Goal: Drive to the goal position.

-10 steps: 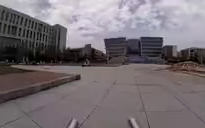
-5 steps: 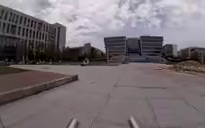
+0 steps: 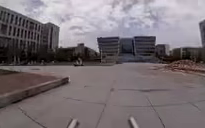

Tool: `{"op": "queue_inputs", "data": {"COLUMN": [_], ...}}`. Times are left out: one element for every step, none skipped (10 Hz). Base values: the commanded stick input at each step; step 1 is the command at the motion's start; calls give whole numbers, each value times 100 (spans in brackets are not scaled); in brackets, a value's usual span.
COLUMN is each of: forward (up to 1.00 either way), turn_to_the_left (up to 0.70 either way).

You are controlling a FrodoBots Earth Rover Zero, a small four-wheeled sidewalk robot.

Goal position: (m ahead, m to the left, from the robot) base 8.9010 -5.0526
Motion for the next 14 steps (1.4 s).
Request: {"op": "queue_inputs", "data": {"forward": [70, 70, 70, 70, 70, 70, 70, 70, 70, 70, 70, 70, 70, 70], "turn_to_the_left": [0, 0, 0, 0, 0, 0, 0, 0, 0, 0, 0, 0, 0, 0]}}
